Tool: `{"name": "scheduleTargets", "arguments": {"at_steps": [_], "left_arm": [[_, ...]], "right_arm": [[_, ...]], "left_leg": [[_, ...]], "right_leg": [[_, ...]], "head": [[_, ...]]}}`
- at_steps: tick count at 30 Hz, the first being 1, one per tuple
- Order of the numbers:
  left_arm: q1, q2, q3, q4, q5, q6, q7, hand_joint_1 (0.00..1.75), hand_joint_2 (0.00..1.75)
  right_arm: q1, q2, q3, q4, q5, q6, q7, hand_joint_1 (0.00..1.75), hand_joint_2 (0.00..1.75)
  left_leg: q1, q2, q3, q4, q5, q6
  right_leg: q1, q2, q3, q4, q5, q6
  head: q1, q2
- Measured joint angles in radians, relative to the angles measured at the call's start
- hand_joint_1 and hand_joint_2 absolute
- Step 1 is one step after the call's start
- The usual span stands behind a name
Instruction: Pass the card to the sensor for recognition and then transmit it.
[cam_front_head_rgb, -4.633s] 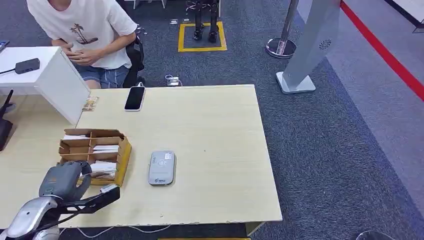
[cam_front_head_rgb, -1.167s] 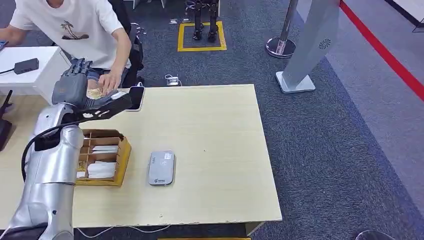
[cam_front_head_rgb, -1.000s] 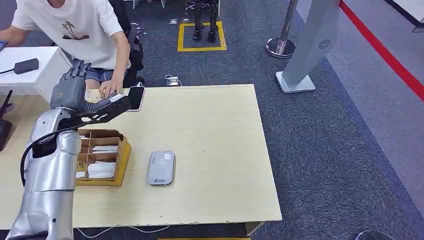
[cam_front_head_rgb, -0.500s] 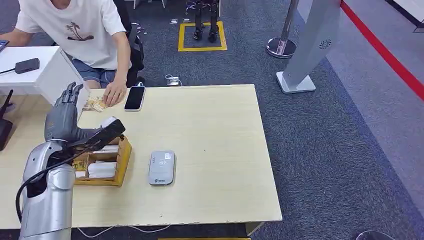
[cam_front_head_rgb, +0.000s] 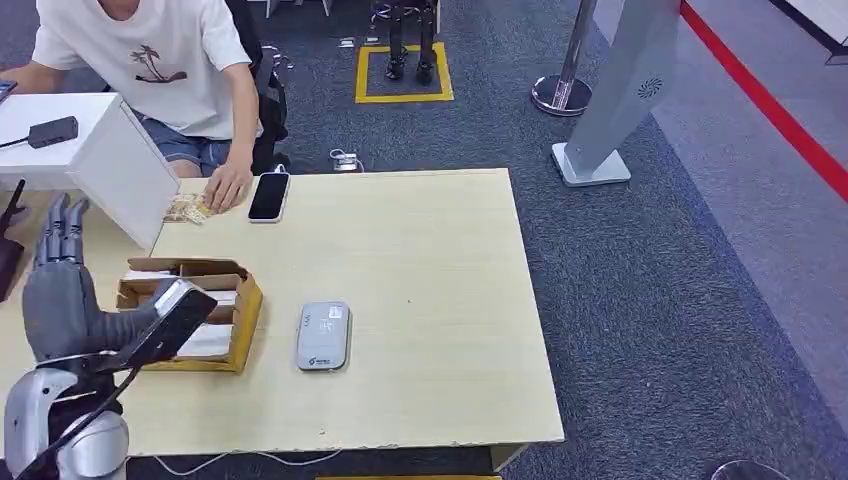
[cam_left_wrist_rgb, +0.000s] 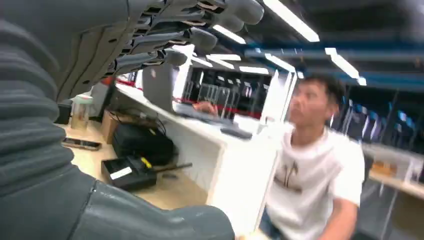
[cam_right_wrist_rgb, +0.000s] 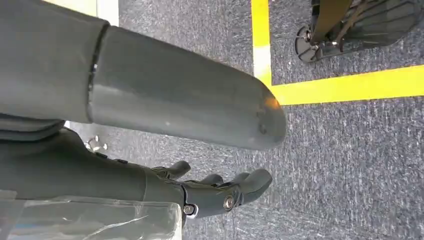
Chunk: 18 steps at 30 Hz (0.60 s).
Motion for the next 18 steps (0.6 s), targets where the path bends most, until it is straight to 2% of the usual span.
{"name": "scheduleTargets", "arguments": {"at_steps": [3,7,8,9,10,14,18], "left_arm": [[0.062,-0.040,0.025,-0.092,0.023,0.033,-0.034,0.00,1.75],[0.067,-0.045,0.027,-0.097,0.024,0.034,-0.035,0.00,1.75],[0.088,-0.061,0.039,-0.128,0.028,0.041,-0.045,0.00,1.75],[0.119,-0.091,0.056,-0.170,0.052,0.066,-0.066,0.00,1.75],[0.181,-0.162,0.122,-0.237,0.176,0.137,-0.121,0.00,1.75],[0.253,-0.196,0.230,-0.289,0.355,0.239,-0.144,0.00,1.75],[0.299,-0.211,0.352,-0.294,0.521,0.381,-0.147,0.00,1.75]], "right_arm": [[0.000,0.000,0.000,0.002,-0.001,-0.005,-0.009,0.00,0.00],[0.000,0.000,0.000,0.002,-0.001,-0.005,-0.009,0.00,0.00],[0.000,0.000,0.000,0.003,-0.003,-0.007,-0.011,0.00,0.00],[-0.001,0.000,0.000,0.003,-0.003,-0.007,-0.014,0.00,0.00],[0.001,0.002,0.000,0.004,0.000,-0.008,-0.008,0.00,0.00],[0.001,0.006,0.000,0.005,0.003,-0.013,-0.002,0.00,0.00],[0.000,0.007,0.000,0.006,0.013,-0.015,-0.016,0.00,0.00]], "left_leg": [[0.000,0.000,0.000,0.000,0.000,0.000],[0.000,0.000,0.000,0.000,0.000,0.000],[0.000,0.000,0.000,0.000,0.000,0.000],[0.000,-0.001,-0.001,0.000,-0.001,0.001],[0.000,0.000,0.000,0.000,-0.001,0.000],[0.000,0.000,0.000,0.000,-0.001,0.000],[0.000,-0.001,0.000,-0.001,-0.001,0.000]], "right_leg": [[0.000,0.000,0.000,0.000,0.000,0.000],[0.000,0.000,0.000,0.000,0.000,0.000],[0.000,-0.001,0.000,0.000,0.000,0.000],[0.000,-0.001,0.000,0.000,0.000,0.000],[0.000,-0.001,0.001,0.000,0.000,0.000],[0.000,-0.001,0.000,0.000,-0.001,-0.001],[0.000,-0.002,0.000,0.000,-0.002,0.000]], "head": [[0.000,0.000],[0.000,0.000],[0.001,0.000],[0.000,0.000],[0.000,0.000],[0.000,0.000],[0.000,0.000]]}}
